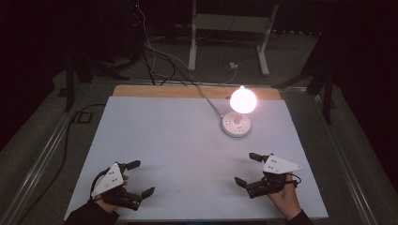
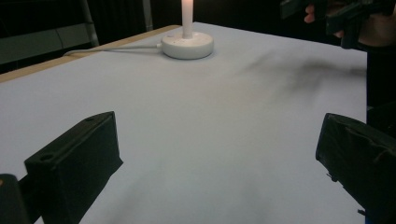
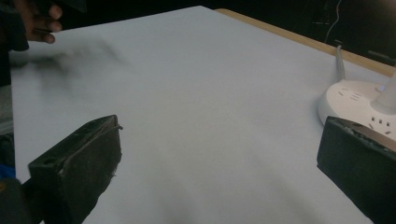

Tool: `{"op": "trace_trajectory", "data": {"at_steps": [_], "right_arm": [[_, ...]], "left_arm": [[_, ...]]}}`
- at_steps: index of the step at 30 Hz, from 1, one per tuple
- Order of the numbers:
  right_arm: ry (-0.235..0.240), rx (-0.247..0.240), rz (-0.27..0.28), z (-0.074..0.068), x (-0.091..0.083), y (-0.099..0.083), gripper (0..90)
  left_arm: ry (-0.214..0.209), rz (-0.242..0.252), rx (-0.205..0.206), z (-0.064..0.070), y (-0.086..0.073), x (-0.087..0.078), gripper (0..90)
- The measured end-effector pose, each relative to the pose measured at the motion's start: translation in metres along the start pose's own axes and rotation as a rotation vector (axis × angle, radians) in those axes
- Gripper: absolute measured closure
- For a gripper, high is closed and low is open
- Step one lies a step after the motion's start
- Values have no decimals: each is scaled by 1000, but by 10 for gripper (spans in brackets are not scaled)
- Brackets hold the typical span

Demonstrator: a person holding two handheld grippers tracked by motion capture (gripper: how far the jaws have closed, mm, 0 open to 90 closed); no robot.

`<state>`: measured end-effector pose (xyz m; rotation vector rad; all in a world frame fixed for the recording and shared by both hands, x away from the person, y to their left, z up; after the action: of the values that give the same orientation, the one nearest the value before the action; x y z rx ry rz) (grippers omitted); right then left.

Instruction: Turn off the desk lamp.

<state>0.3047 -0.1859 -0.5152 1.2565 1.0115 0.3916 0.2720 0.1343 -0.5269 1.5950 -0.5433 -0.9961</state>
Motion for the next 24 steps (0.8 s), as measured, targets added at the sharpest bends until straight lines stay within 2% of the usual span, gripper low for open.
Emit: {"op": "trace_trajectory", "data": {"at_steps": [4,14,20,24], "right_arm": [[1,9,13,4,0,6,0],[-30,21,51,19,2,24,0],[-35,36,62,28,4,29,0],[-54,35,61,37,5,31,0]], "left_arm": [[2,4,1,0,1,-1,4],[0,7,-1,0,1,-1,4],[0,8,-5,-1,1,-1,4],[1,3,-5,-1,0,-1,4]]}}
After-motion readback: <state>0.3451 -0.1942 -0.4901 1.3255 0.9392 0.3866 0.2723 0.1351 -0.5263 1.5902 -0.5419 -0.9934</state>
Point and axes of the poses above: each handheld gripper's, and its own axes: x roughly forward along the jaws, y roughly out of its top, z roughly to its right, the point moved 10 cm from there along x, roughly forward along the jaws, and after that the axes turned 2 degrees about x, right-handed, at the moved point
